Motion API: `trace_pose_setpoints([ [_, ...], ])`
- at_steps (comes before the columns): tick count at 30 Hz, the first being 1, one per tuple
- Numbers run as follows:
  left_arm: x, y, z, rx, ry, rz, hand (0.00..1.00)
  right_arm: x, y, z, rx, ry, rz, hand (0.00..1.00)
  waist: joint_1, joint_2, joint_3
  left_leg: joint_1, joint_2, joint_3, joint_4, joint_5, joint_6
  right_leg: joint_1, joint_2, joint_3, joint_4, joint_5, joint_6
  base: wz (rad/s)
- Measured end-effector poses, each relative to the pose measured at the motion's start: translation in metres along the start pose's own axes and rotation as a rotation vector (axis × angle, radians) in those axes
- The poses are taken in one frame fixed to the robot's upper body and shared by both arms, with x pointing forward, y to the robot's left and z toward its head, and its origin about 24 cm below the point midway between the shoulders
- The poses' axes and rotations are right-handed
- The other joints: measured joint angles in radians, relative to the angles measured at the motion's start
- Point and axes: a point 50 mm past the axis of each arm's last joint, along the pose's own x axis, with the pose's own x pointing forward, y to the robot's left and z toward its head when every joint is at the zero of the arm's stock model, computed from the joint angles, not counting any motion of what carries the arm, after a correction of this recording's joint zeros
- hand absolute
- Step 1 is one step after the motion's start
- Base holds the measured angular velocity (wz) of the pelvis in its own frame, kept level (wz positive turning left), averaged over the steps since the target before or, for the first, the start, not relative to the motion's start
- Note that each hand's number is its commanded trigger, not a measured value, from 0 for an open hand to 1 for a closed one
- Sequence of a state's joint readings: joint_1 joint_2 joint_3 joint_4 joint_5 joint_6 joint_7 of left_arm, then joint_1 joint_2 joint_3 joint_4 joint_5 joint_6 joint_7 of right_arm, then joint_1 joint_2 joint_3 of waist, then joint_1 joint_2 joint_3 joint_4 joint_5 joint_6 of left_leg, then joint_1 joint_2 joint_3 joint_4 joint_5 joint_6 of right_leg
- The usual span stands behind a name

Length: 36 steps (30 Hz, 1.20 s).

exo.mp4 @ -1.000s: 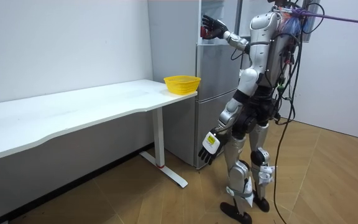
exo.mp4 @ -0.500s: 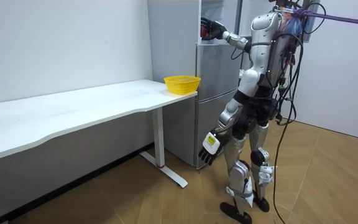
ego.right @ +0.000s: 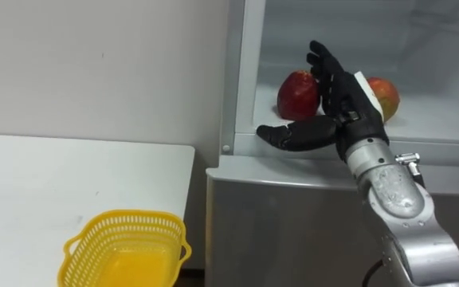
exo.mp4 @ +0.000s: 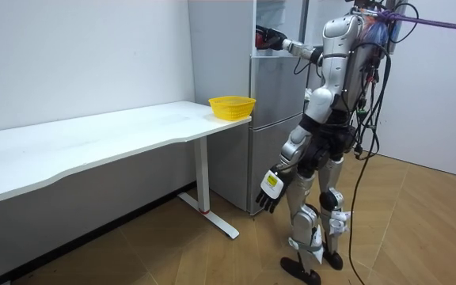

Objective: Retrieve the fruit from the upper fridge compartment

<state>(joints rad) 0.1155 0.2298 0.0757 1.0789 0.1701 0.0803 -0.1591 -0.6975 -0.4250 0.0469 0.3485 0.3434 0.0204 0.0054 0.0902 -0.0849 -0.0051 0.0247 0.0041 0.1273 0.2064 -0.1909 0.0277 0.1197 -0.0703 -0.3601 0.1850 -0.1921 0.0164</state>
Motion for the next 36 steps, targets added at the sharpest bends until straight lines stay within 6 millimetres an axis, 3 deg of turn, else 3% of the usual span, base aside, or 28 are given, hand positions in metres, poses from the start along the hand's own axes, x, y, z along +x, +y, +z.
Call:
trace_pose_setpoints([
  [15, 0.0, 0.001, 0.004, 0.006, 0.009, 0.019, 0.0, 0.01, -0.009, 0.003, 0.029, 0.055, 0.044, 0.04, -0.001, -0.002, -0.0013, -0.003, 0.0, 0.003, 0.005, 0.001, 0.001, 0.0, -0.001, 0.0, 0.001, 0.0, 0.0, 0.0],
  [16, 0.0, 0.001, 0.004, 0.01, 0.011, 0.022, 0.0, 0.012, -0.01, 0.003, 0.041, 0.063, 0.046, 0.13, -0.001, -0.003, -0.0014, -0.003, 0.0, 0.003, 0.005, 0.001, 0.001, 0.0, -0.001, 0.0, 0.001, 0.0, 0.0, 0.0],
  [17, 0.0, 0.001, 0.003, 0.012, 0.013, 0.023, 0.0, 0.015, -0.011, 0.003, 0.056, 0.076, 0.045, 0.34, -0.002, -0.003, -0.0017, -0.003, 0.0, 0.001, 0.005, 0.001, 0.001, 0.0, -0.001, 0.0, 0.001, 0.0, 0.0, 0.0],
  [18, 0.0, 0.001, 0.003, 0.013, 0.013, 0.025, 0.0, 0.016, -0.011, 0.003, 0.061, 0.082, 0.045, 0.46, -0.002, -0.004, -0.002, -0.003, 0.0, 0.001, 0.005, 0.001, 0.001, 0.0, -0.001, 0.0, 0.001, 0.0, 0.0, 0.0],
  [19, 0.0, 0.002, 0.003, 0.014, 0.016, 0.027, 0.0, 0.018, -0.013, 0.002, 0.078, 0.091, 0.042, 0.77, -0.001, -0.008, -0.0025, -0.003, 0.0, 0.001, 0.005, 0.001, 0.001, 0.0, 0.0, 0.0, 0.001, 0.0, 0.0, 0.0],
  [20, 0.0, 0.002, 0.003, 0.014, 0.018, 0.028, 0.0, 0.018, -0.013, 0.002, 0.08, 0.094, 0.042, 1.0, -0.001, -0.01, -0.0019, -0.003, 0.001, 0.002, 0.005, 0.001, 0.001, 0.0, 0.0, 0.0, 0.001, 0.0, 0.0, 0.0],
  [22, -0.001, 0.005, 0.002, 0.017, 0.028, 0.035, 0.0, 0.019, -0.013, 0.003, 0.078, 0.101, 0.041, 1.0, -0.001, -0.019, 0.0012, -0.004, 0.001, 0.002, 0.004, 0.001, 0.001, -0.001, 0.0, 0.0, 0.001, 0.0, 0.0, 0.0],
  [25, -0.001, 0.006, 0.0, 0.016, 0.043, 0.032, 0.0, 0.019, -0.016, 0.003, 0.043, 0.107, 0.036, 1.0, -0.002, -0.026, -0.0017, -0.005, 0.001, 0.004, 0.004, 0.001, 0.001, -0.003, 0.0, 0.0, 0.001, 0.0, 0.0, 0.0],
  [36, -0.001, 0.007, 0.008, 0.021, 0.01, 0.029, 0.0, 0.023, -0.007, 0.01, -0.047, 0.102, 0.116, 1.0, 0.002, -0.025, -0.0019, -0.005, 0.001, 0.005, 0.007, 0.001, 0.001, -0.001, 0.0, 0.001, 0.001, 0.0, 0.0, 0.0],
])
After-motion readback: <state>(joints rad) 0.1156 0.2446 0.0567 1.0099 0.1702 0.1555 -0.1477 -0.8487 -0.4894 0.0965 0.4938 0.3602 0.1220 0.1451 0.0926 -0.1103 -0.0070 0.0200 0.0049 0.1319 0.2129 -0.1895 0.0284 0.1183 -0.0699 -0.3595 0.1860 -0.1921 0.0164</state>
